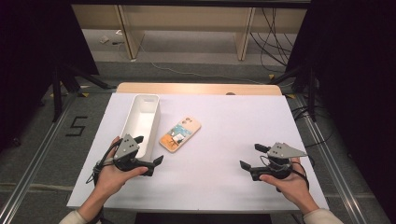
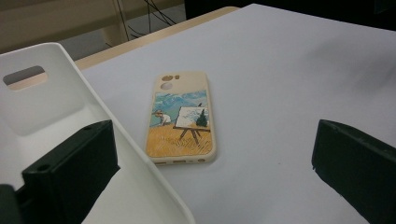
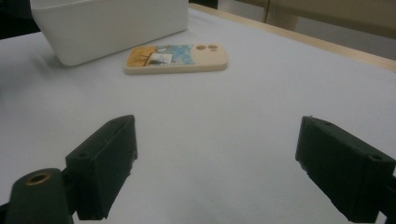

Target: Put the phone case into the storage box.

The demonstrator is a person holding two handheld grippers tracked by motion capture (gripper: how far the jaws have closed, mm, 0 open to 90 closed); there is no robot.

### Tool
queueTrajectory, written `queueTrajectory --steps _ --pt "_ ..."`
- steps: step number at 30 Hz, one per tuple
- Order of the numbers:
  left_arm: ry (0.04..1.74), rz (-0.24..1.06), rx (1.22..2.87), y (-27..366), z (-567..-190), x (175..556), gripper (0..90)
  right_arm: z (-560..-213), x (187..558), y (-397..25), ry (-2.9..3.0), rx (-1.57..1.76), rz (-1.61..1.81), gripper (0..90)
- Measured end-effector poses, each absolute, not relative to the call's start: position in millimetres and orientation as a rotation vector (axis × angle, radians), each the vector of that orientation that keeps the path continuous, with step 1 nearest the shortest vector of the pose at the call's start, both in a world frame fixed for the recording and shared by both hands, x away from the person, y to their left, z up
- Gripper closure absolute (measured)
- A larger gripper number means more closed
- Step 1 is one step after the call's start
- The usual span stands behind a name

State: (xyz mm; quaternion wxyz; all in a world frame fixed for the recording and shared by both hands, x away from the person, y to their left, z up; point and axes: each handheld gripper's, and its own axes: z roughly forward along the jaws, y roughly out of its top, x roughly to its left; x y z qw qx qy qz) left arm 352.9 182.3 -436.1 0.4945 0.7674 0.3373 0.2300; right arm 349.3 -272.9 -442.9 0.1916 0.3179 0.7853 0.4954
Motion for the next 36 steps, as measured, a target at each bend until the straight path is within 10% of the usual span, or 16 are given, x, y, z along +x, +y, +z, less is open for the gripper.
queueTrajectory --steps 36 --pt "0.794 0.531 1.929 144.8 -410.1 372.8 0.0 -441.2 348.6 -273.8 2.204 0.9 1.374 12.6"
